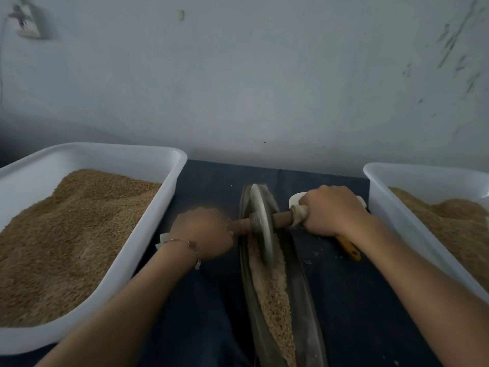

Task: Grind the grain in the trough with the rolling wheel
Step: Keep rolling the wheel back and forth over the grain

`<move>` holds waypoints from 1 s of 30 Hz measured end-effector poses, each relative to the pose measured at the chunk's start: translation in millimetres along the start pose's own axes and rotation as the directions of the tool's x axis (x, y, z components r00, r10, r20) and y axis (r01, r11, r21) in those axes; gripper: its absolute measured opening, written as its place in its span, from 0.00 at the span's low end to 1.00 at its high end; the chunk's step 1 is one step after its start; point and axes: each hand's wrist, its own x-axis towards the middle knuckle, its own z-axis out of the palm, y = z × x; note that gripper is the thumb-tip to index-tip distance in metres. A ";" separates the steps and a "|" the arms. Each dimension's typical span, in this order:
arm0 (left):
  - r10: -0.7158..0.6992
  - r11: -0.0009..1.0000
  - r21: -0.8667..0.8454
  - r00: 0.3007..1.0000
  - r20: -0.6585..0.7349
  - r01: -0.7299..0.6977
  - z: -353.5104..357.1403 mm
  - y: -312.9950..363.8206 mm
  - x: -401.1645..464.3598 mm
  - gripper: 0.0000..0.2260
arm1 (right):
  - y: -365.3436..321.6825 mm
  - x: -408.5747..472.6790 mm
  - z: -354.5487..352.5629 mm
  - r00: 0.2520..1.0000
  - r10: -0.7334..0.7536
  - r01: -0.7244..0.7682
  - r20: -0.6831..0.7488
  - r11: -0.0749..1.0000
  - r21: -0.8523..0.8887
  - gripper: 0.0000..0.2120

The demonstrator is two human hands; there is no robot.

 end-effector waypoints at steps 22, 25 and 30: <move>0.282 0.953 0.229 0.856 -0.432 -0.199 13.0 22.8 -79.7 0.14 | -14.4 -98.8 38.9 0.762 -0.060 0.107 -0.645 0.994 0.034 0.13; 0.191 0.965 0.233 0.933 -0.304 -0.122 9.0 20.2 -58.9 0.16 | -13.7 -75.7 35.5 0.825 -0.047 0.095 -0.563 0.994 0.056 0.15; 0.089 0.982 0.177 0.989 -0.119 -0.067 -1.6 13.3 -18.4 0.12 | -3.6 -37.5 26.7 0.978 0.084 -0.079 -0.193 0.996 0.029 0.05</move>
